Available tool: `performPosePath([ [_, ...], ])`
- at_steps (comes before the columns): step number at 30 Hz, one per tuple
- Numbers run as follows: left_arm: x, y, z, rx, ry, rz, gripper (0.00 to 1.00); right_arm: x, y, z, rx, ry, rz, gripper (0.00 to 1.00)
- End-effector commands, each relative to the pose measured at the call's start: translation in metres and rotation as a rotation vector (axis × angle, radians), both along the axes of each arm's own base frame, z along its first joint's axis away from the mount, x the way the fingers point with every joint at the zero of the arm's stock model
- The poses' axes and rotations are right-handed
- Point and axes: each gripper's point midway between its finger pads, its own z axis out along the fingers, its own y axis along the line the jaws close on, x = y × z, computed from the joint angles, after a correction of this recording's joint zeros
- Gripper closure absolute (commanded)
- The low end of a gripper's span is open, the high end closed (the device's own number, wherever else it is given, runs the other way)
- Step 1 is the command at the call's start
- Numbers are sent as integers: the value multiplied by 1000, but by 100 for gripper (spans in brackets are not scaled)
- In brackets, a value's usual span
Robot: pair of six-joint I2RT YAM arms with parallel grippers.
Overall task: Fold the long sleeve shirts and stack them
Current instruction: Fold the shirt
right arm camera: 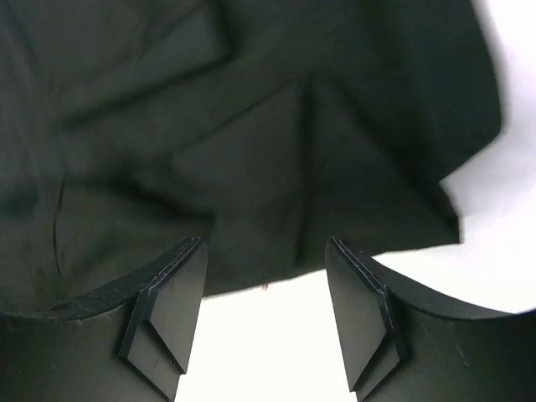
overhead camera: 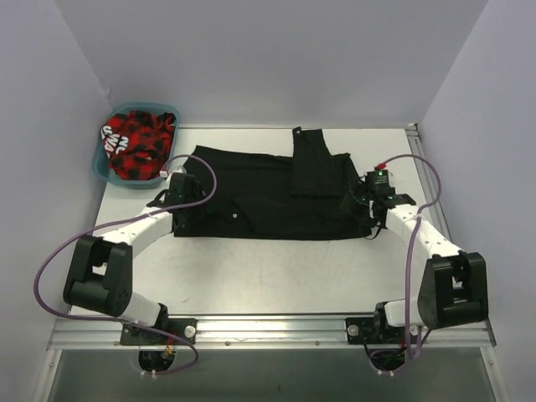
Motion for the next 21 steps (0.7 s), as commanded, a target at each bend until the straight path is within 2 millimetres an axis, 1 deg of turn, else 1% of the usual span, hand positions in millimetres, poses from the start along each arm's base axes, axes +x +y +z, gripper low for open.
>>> performPosePath([
  [1, 25, 6, 5, -49, -38, 63, 30, 8, -4, -5, 186, 1, -139, 41],
  [2, 27, 11, 3, -53, -31, 78, 30, 6, -7, -13, 212, 18, -178, 41],
  [4, 26, 13, -10, -72, 7, 91, 31, 13, -17, -18, 260, 9, -234, 42],
  [5, 27, 17, -15, -82, 21, 109, 31, 12, -18, -26, 285, 31, -271, 42],
  [6, 25, 17, -21, -91, 44, 112, 31, 11, -20, -32, 302, 37, -289, 42],
  [7, 23, 16, -26, -109, 62, 114, 31, 6, -27, -42, 321, 70, -330, 42],
  [8, 19, 18, -32, -113, 82, 122, 31, 8, -30, -45, 335, 64, -346, 42],
  [9, 15, 23, -38, -116, 104, 139, 31, 1, -31, -54, 349, 87, -371, 42],
  [10, 10, 24, -41, -135, 130, 148, 31, -4, -33, -60, 355, 108, -391, 41],
  [11, -1, 27, -50, -139, 162, 161, 32, -9, -38, -64, 362, 123, -414, 41],
  [12, -6, 34, -50, -160, 169, 192, 32, -21, -40, -73, 369, 156, -443, 41],
  [13, -12, 33, -51, -181, 182, 192, 32, -27, -43, -75, 374, 162, -461, 41],
  [14, -24, 37, -53, -183, 191, 201, 32, -35, -49, -80, 376, 181, -493, 41],
  [15, -29, 42, -53, -183, 194, 215, 32, -42, -50, -84, 378, 199, -510, 41],
  [16, -39, 45, -56, -180, 216, 225, 32, -51, -51, -88, 380, 213, -527, 41],
  [17, -43, 46, -51, -188, 204, 224, 32, -65, -53, -93, 372, 259, -553, 41],
  [18, -57, 47, -58, -188, 228, 227, 31, -71, -53, -95, 366, 273, -561, 40],
  [19, -64, 49, -59, -189, 234, 233, 31, -80, -53, -96, 357, 282, -564, 40],
  [20, -68, 50, -53, -192, 214, 235, 31, -85, -53, -97, 354, 294, -569, 40],
  [21, -81, 53, -59, -186, 235, 243, 31, -96, -54, -99, 342, 323, -583, 39],
])
